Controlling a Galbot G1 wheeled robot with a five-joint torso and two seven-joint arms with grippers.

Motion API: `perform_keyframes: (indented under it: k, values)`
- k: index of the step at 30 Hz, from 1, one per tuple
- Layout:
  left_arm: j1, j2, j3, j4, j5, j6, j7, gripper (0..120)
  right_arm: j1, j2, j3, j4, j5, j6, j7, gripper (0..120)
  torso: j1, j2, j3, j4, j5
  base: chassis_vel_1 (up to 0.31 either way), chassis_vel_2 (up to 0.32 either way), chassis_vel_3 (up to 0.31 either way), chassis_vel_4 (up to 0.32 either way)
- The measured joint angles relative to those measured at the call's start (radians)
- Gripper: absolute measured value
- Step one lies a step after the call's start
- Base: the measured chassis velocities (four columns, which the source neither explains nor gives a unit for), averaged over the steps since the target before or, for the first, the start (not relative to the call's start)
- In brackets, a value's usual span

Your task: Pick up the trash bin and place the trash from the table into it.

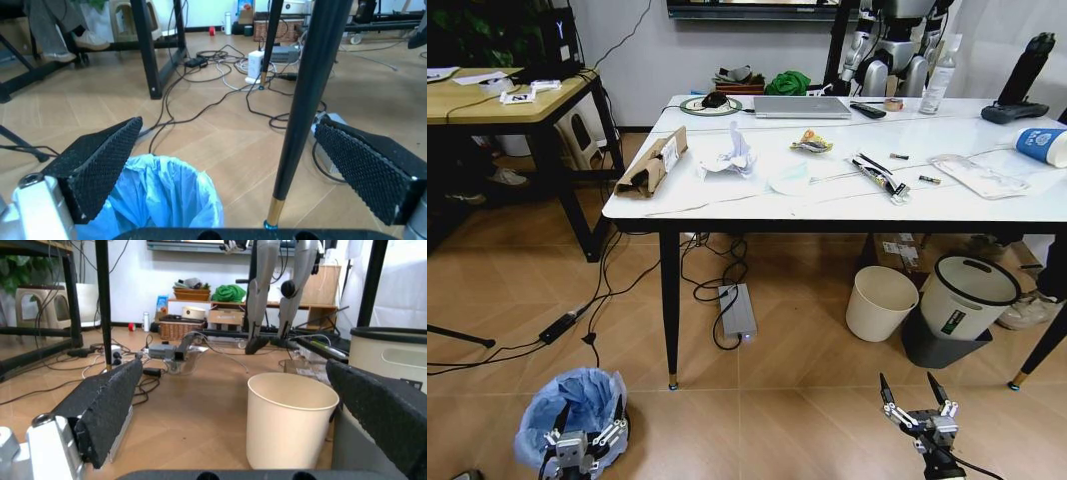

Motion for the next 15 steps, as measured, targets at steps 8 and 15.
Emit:
perform_keyframes:
  k: [8, 15]
  values:
    - [0.0, -0.003, -0.005, 0.001, -0.001, -0.005, 0.002, 99, 0.006, 0.0, -0.002, -0.005, 0.001, -0.001, 0.0, 100, -0.012, -0.035, -0.023, 0.0, 0.0, 0.0, 0.0, 0.0, 0.0]
    - [-0.002, -0.004, -0.008, -0.002, -0.003, -0.013, 0.003, 100, 0.009, 0.0, -0.003, -0.005, 0.002, -0.004, 0.001, 100, -0.02, -0.064, -0.044, 0.0, 0.0, 0.0, 0.0, 0.0, 0.0]
